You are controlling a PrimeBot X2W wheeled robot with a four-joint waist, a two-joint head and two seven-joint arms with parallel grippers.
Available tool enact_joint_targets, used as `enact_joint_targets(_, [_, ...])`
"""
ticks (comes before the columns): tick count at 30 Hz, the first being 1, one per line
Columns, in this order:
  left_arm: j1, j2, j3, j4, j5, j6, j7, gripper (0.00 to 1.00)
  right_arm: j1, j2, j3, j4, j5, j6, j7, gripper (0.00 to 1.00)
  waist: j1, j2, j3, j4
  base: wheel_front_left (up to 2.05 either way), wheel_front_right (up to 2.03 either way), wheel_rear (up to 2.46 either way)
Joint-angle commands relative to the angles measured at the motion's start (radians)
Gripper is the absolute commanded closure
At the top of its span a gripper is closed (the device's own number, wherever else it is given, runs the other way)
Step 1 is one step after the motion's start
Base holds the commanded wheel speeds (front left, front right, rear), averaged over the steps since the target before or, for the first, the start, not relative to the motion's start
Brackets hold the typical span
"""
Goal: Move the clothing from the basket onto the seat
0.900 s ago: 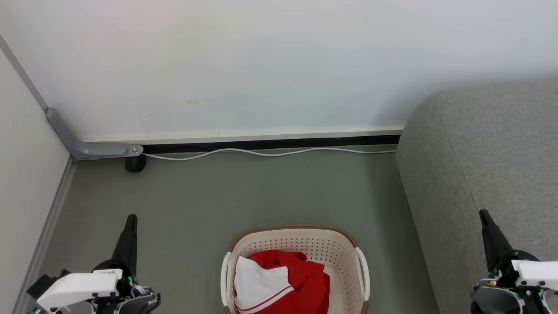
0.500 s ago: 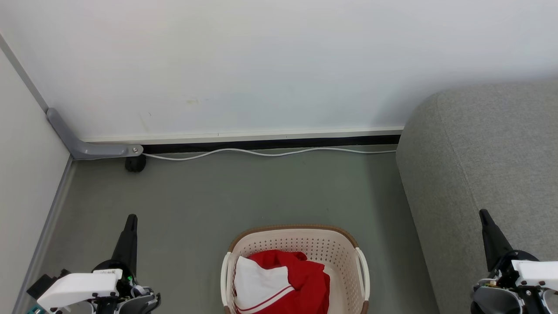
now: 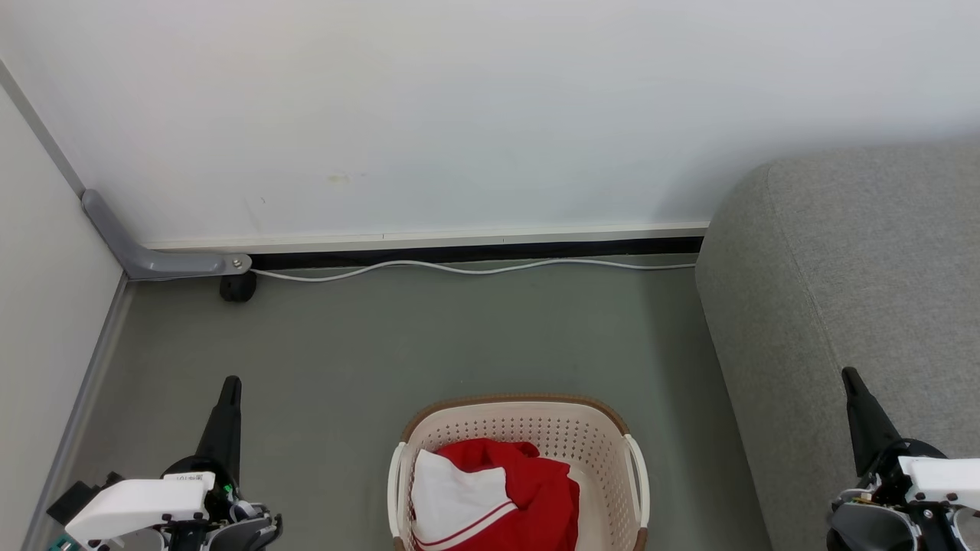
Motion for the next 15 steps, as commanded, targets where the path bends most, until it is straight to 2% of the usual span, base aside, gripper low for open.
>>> enact_joint_targets(1, [-0.040,0.019,0.032,-0.030,-0.004,-0.008,0.007,1.00,-0.017,-0.010,0.017,-0.030,0.012,0.004,0.007,1.00,0.0000,0.0000,0.000,0.000,0.00,0.00,0.00])
enact_joint_targets(15, [-0.040,0.019,0.032,-0.030,-0.004,-0.008,0.007,1.00,-0.017,-0.010,0.017,-0.030,0.012,0.004,0.007,1.00,0.0000,0.0000,0.000,0.000,0.00,0.00,0.00])
